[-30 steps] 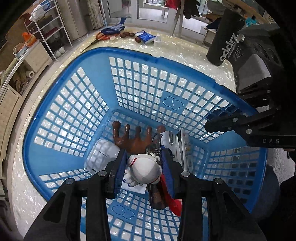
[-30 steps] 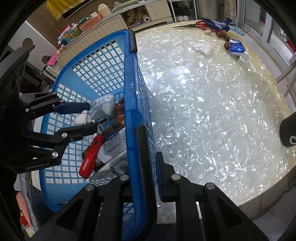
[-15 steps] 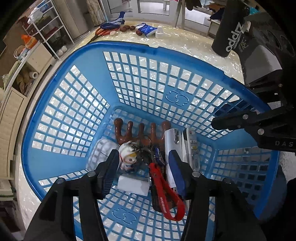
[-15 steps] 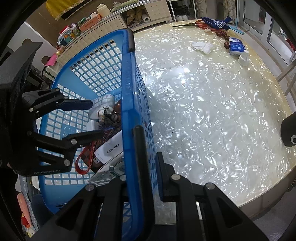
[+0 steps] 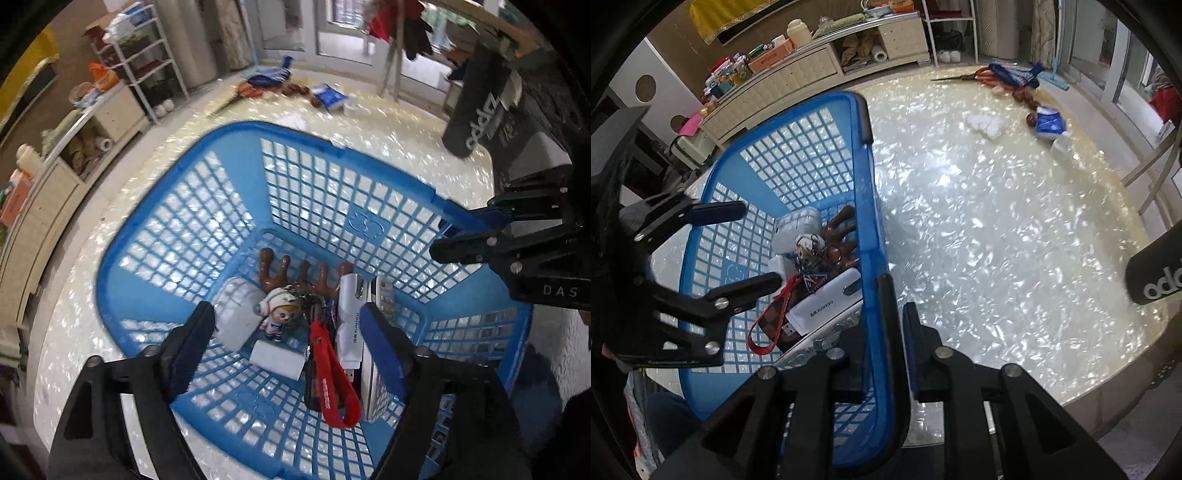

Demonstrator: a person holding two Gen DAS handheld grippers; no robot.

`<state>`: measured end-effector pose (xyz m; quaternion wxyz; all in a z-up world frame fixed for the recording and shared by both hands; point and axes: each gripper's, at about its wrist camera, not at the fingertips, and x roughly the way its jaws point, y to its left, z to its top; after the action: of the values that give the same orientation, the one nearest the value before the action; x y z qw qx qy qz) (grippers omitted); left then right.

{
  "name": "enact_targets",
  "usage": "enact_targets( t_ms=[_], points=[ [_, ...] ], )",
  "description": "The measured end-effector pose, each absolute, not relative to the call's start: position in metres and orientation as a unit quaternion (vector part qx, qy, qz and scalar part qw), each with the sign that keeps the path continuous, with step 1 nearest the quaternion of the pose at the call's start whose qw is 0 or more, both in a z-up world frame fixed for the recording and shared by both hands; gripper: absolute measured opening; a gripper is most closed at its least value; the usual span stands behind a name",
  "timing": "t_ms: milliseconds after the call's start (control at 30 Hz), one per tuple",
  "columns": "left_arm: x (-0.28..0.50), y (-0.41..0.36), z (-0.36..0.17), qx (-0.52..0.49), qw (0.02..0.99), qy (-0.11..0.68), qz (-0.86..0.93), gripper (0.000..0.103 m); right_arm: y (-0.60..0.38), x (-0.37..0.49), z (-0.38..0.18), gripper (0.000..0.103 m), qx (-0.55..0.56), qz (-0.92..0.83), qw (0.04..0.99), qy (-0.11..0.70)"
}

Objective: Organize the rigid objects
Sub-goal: 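Lower the keychain into the basket and open the left gripper, then set the blue basket down on the table with the right gripper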

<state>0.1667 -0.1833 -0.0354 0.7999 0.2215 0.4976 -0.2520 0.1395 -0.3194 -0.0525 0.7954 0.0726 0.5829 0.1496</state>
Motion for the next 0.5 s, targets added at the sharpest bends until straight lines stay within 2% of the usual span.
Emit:
enact_targets(
  t_ms=[67, 133, 200, 233, 267, 367, 500],
  points=[
    [0.162, -0.179, -0.024, 0.211, 0.810, 0.490, -0.243, 0.091, -0.321, 0.139, -0.047, 0.036, 0.077, 0.149, 0.798, 0.578],
    [0.158, -0.173, -0.014, 0.198, 0.822, 0.481, -0.231, 0.098, -0.321, 0.137, -0.040, 0.042, 0.081, 0.148, 0.802, 0.573],
    [0.154, -0.166, -0.002, 0.179, 0.835, 0.475, -0.212, 0.100, -0.321, 0.136, -0.034, 0.050, 0.083, 0.146, 0.804, 0.570],
    [0.153, -0.162, 0.001, 0.171, 0.838, 0.475, -0.206, 0.102, -0.321, 0.135, -0.031, 0.059, 0.086, 0.145, 0.806, 0.567],
    [0.151, -0.156, 0.006, 0.157, 0.841, 0.479, -0.197, 0.103, -0.322, 0.136, -0.030, 0.069, 0.088, 0.145, 0.807, 0.566],
    [0.146, -0.138, 0.015, 0.104, 0.843, 0.493, -0.188, 0.103, -0.314, 0.133, -0.024, 0.088, 0.090, 0.149, 0.807, 0.565],
    [0.133, -0.121, 0.022, 0.096, 0.855, 0.488, -0.147, 0.103, -0.306, 0.127, -0.018, 0.103, 0.088, 0.154, 0.804, 0.567]
  ],
)
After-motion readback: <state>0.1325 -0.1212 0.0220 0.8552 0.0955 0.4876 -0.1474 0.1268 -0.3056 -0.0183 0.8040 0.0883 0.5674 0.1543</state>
